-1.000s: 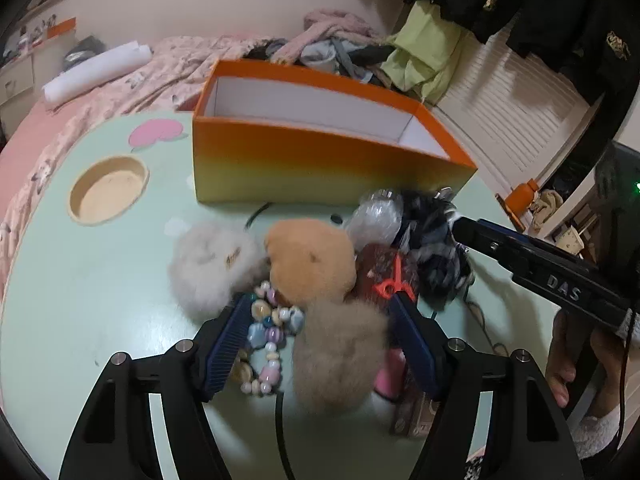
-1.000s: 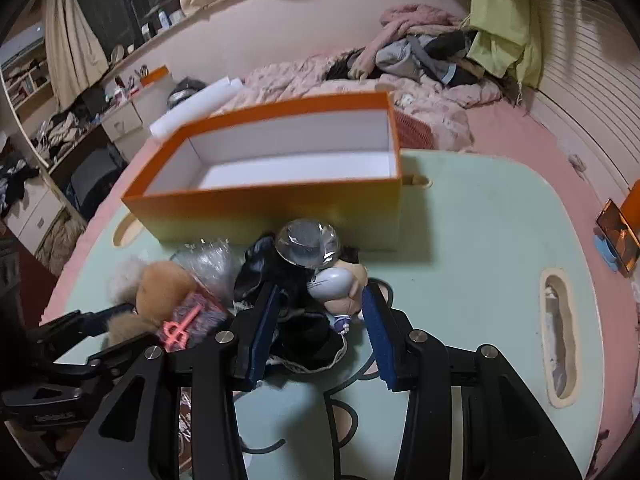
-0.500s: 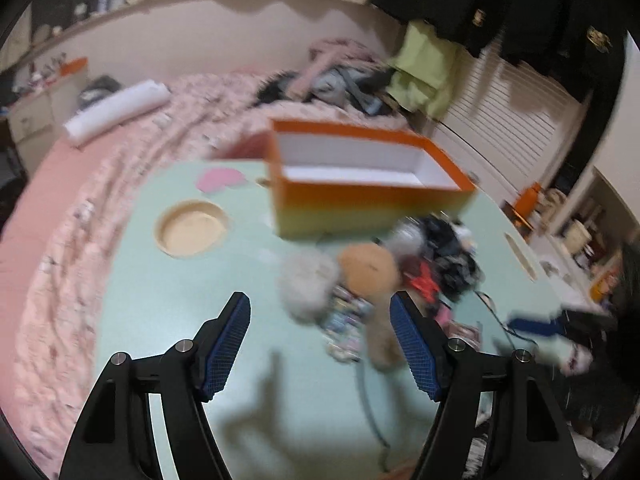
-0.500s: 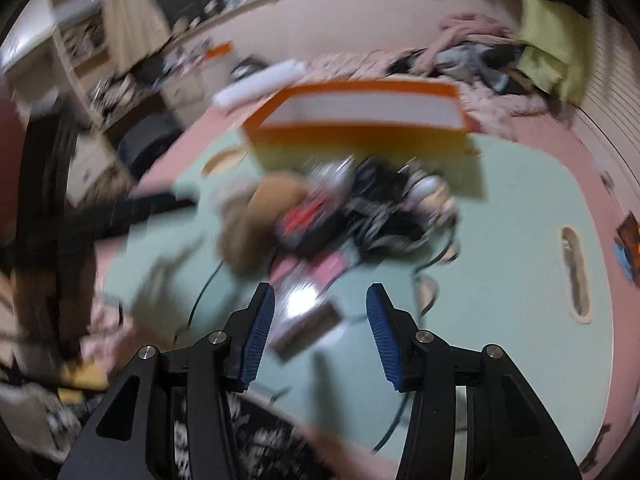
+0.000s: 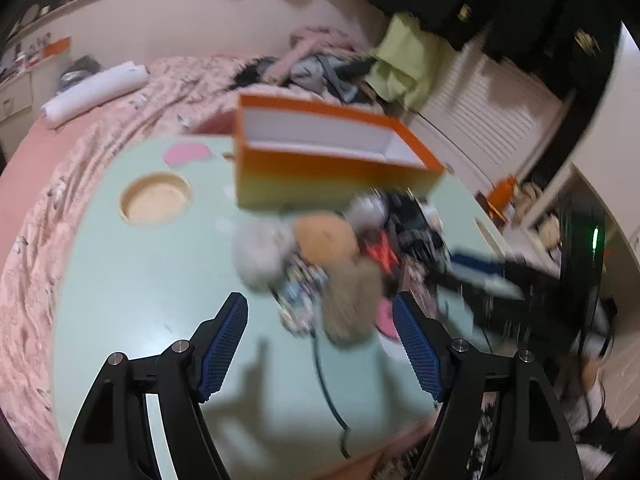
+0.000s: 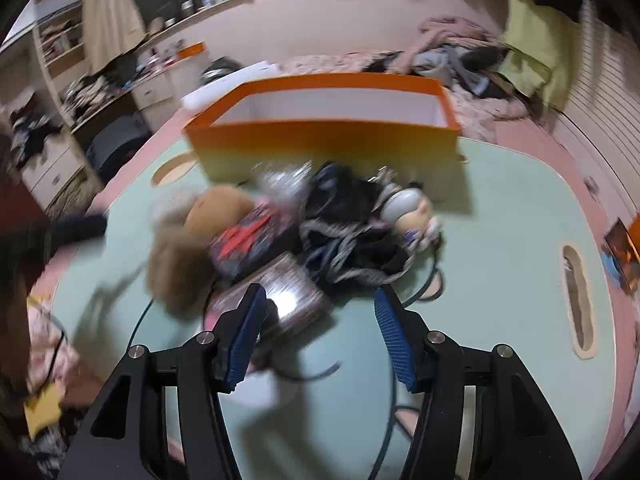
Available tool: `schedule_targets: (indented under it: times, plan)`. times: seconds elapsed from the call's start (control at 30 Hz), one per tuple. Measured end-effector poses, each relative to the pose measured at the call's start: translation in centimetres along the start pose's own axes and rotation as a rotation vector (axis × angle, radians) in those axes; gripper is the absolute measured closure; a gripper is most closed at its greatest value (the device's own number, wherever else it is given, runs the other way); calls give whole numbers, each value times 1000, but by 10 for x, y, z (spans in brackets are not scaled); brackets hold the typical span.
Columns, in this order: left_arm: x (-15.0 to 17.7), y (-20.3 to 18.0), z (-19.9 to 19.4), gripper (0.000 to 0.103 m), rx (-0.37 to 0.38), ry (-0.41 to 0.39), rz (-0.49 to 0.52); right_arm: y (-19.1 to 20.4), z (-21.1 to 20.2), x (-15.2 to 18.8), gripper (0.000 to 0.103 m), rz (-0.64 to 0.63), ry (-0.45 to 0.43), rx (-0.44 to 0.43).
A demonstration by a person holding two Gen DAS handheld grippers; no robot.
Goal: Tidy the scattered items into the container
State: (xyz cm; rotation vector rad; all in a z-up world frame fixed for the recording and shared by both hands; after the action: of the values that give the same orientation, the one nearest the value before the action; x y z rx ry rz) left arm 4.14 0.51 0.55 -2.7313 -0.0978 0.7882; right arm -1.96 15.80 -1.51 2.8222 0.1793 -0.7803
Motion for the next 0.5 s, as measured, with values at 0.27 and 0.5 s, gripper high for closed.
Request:
schedule_targets:
  times: [0.27,0.5]
  plan:
    - [28,-13,32,29,-53,100,-31,13,-33,24,46,56,-47,-19]
    - [26,-8,36,16,-174,64,-28,-5,-7,38,45,118,63,112]
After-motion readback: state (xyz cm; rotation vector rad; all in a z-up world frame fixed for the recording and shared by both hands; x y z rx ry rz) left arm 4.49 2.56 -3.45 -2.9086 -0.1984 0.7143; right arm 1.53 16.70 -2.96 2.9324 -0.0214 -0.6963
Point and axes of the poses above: each gripper's, at about its wrist camera, not at the fingertips, and z roughly the way its jaws point, y to its left, x to its underside, the point moved 6 cm from there along z, roughly the way its jaws point, and after that the axes turned 10 degrees about y, right-handed, at the moved point
